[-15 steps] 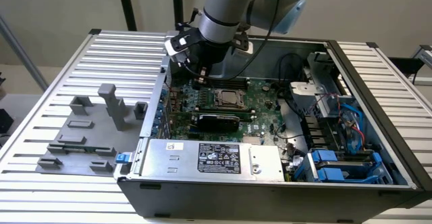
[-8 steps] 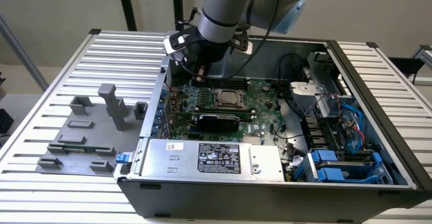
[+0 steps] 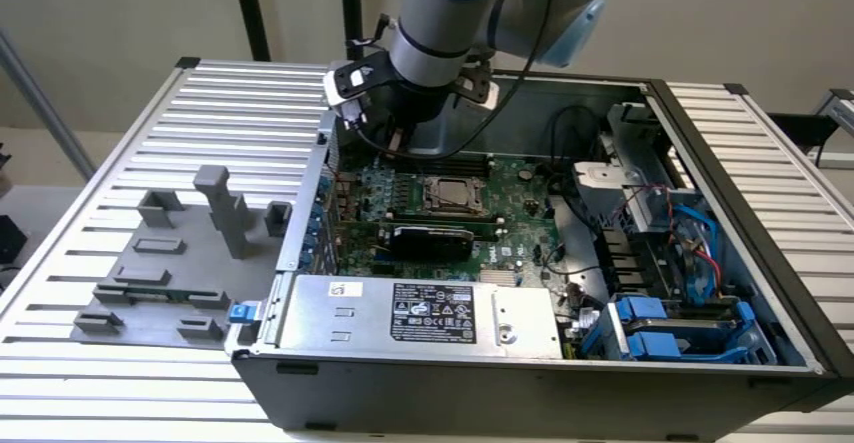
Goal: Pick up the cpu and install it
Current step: 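Install the first cpu locking lever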
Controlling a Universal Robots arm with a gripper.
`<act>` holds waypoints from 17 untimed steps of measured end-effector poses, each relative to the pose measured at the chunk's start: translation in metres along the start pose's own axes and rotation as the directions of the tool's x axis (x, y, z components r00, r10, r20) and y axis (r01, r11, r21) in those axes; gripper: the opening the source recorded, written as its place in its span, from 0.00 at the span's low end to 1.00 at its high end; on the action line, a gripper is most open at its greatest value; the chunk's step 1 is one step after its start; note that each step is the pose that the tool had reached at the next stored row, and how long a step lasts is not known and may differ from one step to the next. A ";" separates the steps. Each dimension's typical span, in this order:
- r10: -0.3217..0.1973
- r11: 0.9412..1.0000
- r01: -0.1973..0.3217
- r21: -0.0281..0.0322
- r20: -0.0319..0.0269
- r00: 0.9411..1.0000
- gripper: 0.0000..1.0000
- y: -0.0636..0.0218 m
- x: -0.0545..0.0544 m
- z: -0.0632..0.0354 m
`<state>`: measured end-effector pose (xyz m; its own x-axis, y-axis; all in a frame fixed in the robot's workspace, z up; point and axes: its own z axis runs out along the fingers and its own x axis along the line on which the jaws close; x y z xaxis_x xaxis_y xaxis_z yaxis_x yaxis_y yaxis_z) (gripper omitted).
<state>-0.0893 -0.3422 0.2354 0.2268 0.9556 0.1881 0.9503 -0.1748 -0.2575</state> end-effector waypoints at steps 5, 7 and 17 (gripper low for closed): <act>0.031 1.000 -0.031 -0.003 -0.031 0.999 0.11 -0.0001 0.000 -0.0003; 0.048 0.999 -0.048 -0.005 -0.042 0.998 0.11 -0.0002 0.000 -0.0005; 0.141 0.990 -0.143 -0.013 -0.100 0.985 0.11 -0.0012 0.000 -0.0019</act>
<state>-0.0899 -0.3422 0.2375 0.3784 0.8930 0.2435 0.9108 -0.3125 -0.2697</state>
